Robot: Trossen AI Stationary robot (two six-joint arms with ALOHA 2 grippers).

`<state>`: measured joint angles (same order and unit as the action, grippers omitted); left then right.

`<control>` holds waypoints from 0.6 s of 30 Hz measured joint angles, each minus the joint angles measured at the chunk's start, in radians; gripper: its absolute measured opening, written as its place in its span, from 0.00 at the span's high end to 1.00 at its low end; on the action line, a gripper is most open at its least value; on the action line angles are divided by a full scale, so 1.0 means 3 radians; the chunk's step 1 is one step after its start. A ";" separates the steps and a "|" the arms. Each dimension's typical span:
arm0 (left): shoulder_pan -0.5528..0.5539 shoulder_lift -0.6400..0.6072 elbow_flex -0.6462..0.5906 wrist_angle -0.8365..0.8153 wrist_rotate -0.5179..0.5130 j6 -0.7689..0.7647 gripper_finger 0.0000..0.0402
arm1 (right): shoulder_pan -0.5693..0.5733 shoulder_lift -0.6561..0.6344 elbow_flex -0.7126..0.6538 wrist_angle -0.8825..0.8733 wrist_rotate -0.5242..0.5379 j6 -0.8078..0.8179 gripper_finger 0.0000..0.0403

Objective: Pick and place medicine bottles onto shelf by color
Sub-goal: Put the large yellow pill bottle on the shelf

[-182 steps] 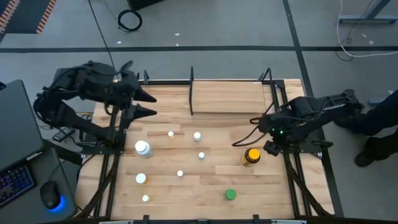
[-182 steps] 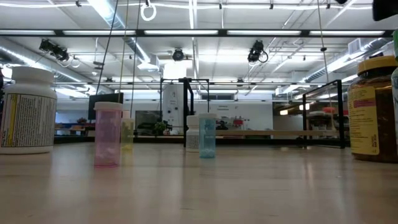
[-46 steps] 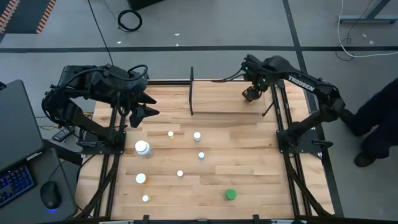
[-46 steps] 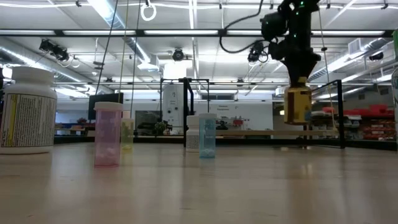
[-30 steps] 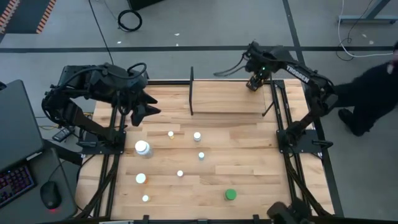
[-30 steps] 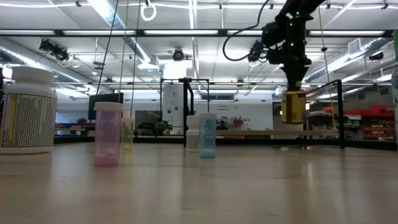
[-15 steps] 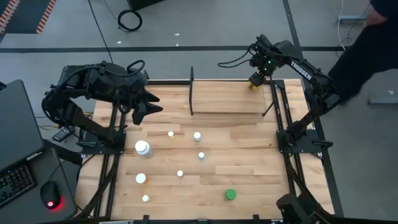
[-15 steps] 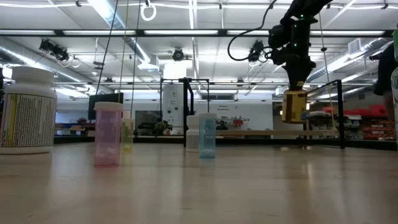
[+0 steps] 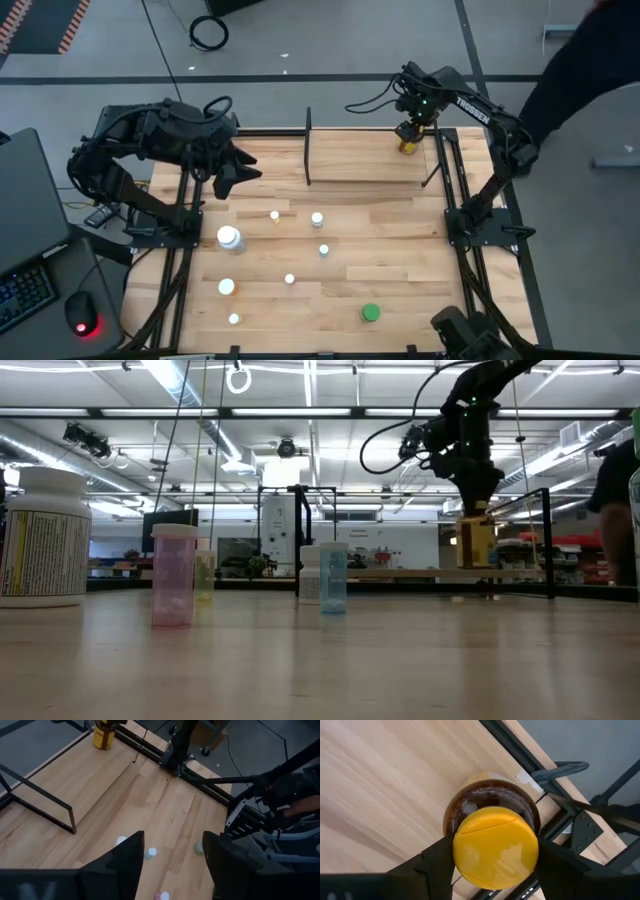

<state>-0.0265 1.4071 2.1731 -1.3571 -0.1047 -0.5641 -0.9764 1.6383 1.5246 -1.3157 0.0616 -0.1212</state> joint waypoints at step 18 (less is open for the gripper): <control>0.0019 0.0000 0.0000 0.0001 0.0001 -0.0067 0.50 | -0.0004 0.0013 0.0221 -0.0035 0.0063 0.0052 0.21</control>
<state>-0.0208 1.4071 2.1731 -1.3567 -0.1043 -0.5841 -0.9775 1.6423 1.5909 -1.3262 0.0806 -0.1056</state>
